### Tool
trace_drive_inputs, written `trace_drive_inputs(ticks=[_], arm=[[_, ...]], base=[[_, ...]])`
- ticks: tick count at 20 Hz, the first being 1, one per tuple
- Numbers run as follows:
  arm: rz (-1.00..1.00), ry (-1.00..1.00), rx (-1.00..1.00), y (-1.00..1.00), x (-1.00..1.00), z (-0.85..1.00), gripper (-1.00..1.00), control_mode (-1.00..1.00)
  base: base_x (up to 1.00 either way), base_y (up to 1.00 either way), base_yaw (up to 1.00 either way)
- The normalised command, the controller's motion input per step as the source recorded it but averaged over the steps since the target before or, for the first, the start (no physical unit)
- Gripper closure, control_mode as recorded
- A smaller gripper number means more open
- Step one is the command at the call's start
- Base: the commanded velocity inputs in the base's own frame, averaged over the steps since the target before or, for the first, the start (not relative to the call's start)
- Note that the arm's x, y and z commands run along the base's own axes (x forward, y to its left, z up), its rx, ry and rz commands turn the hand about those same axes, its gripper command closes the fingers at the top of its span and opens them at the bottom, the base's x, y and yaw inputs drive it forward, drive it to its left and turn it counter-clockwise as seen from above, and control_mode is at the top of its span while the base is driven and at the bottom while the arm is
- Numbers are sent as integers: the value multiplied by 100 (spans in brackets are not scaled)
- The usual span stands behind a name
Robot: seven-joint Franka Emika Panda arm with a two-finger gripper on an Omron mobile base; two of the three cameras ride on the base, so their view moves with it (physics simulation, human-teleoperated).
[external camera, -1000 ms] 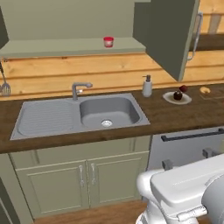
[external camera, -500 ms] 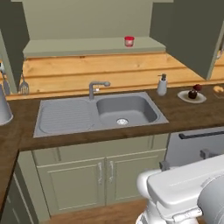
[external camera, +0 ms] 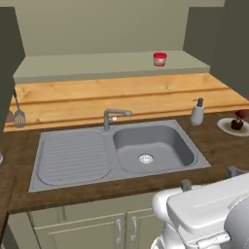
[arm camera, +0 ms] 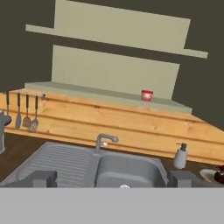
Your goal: From the different types of pastries on the counter, select a croissant and place it on the cutting board. Then retrieve a jar of jam from the cabinet and place it alongside the croissant on the cutting board.
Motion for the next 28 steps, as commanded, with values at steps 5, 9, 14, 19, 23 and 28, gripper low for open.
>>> trace_drive_inputs(ticks=[5, 9, 14, 19, 23, 28], arm=[[0, 0, 0, 0, 0, 0, -100, 100], [0, 0, 0, 0, 0, 0, -100, 100], [0, 0, 0, 0, 0, 0, -100, 100], [0, 0, 0, 0, 0, 0, -100, 100], [0, 0, 0, 0, 0, 0, -100, 100], [0, 0, 0, 0, 0, 0, -100, 100]], base=[[35, 3, 0], [0, 0, 0], [58, 2, -1], [18, 1, 0], [0, 0, 0], [0, 0, 0]])
